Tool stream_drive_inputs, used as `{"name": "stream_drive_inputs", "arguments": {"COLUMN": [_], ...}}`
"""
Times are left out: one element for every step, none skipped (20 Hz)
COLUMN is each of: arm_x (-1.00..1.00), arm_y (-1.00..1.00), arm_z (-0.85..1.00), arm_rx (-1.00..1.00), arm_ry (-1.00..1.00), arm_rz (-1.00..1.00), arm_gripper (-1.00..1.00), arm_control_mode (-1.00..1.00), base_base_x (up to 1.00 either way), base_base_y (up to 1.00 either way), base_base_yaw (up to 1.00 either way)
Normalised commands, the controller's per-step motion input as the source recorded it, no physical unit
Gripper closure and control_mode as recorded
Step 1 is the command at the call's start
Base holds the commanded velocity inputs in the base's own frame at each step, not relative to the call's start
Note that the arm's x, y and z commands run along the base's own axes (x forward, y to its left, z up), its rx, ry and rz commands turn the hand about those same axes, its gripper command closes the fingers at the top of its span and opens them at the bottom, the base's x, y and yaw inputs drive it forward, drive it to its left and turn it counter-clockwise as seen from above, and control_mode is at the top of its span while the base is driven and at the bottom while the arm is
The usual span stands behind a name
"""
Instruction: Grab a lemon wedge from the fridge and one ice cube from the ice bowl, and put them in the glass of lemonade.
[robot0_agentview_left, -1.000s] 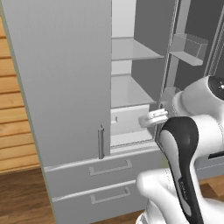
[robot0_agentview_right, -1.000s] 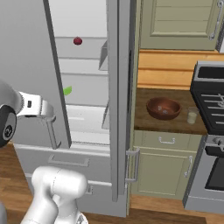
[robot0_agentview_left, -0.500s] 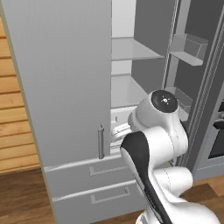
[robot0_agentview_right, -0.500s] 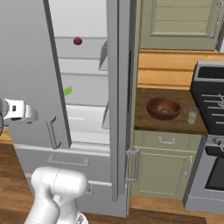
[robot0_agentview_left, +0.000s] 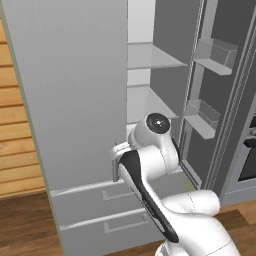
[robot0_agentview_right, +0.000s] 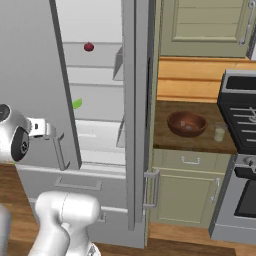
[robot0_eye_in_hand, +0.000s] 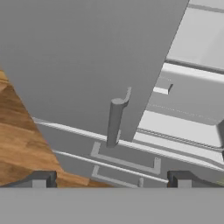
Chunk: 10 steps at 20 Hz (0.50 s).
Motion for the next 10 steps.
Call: {"name": "stream_drive_inputs", "arguments": {"arm_x": [0.74, 0.7, 0.71, 0.69, 0.64, 0.52, 0.35, 0.31, 0.21, 0.23], "arm_y": [0.31, 0.31, 0.29, 0.24, 0.11, 0.04, 0.0, 0.0, 0.0, 0.0], "arm_z": [-0.73, -0.72, -0.71, -0.66, -0.49, -0.37, -0.22, -0.16, -0.22, -0.19], "arm_rx": [0.0, 0.0, 0.0, 0.0, 0.0, 0.0, -0.02, -0.05, -0.01, 0.0], "arm_ry": [0.04, 0.05, 0.05, 0.05, 0.08, 0.09, 0.12, 0.14, 0.04, 0.03], "arm_rz": [0.11, 0.12, 0.12, 0.11, 0.09, 0.08, 0.05, 0.03, 0.01, 0.01], "arm_gripper": [-1.0, -1.0, -1.0, -1.0, -1.0, -1.0, -1.0, -1.0, -1.0, -1.0], "arm_control_mode": [-1.0, -1.0, -1.0, -1.0, -1.0, -1.0, -1.0, -1.0, -1.0, -1.0], "base_base_x": [0.0, 0.0, 0.0, 0.0, 0.0, 0.0, 0.0, 0.0, 0.0, 0.0], "base_base_y": [0.0, 0.0, 0.0, 0.0, 0.0, 0.0, 0.0, 0.0, 0.0, 0.0], "base_base_yaw": [0.0, 0.0, 0.0, 0.0, 0.0, 0.0, 0.0, 0.0, 0.0, 0.0]}}
